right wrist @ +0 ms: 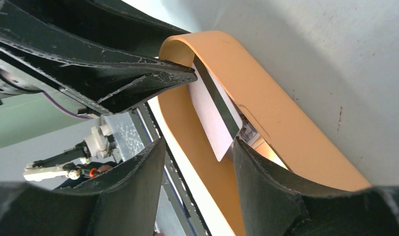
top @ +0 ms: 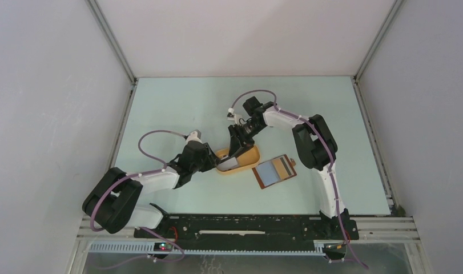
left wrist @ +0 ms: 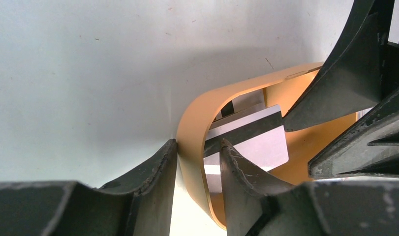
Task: Put the credit cards into the card holder
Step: Pick up the credit card from the storage box.
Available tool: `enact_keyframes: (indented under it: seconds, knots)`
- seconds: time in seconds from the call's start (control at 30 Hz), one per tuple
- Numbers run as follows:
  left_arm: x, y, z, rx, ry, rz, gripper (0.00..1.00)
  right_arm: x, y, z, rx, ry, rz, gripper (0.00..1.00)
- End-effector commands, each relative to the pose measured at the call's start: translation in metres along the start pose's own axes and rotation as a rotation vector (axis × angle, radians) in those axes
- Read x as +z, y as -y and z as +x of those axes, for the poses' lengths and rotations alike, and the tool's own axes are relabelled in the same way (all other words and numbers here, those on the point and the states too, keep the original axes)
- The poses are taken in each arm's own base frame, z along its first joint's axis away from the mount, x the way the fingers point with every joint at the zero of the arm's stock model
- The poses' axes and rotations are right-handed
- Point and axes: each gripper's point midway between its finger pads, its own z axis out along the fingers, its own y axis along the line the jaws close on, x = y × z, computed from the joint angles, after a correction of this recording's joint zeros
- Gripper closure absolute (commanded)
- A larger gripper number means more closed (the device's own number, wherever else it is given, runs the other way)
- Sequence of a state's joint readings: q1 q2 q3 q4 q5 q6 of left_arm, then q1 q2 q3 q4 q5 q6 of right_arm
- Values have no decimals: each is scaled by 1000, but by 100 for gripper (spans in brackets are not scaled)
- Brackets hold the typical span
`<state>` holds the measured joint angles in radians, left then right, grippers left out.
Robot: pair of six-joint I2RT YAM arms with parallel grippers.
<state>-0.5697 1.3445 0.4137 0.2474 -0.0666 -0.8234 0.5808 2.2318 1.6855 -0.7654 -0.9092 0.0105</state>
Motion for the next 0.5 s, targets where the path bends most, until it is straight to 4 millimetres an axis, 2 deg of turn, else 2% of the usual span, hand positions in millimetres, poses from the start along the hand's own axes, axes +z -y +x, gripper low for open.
enact_keyframes:
  seconds: [0.0,0.3,0.47]
  knots:
    - [-2,11,-6,-20,20,44,59,-13,-34,-9,-12,41,-133,39]
    - [-3,11,-7,-26,28,41,59,-13,-42,-8,38,48,-207,39]
    - [-4,11,-8,-32,34,42,59,-7,-35,-6,45,48,-167,40]
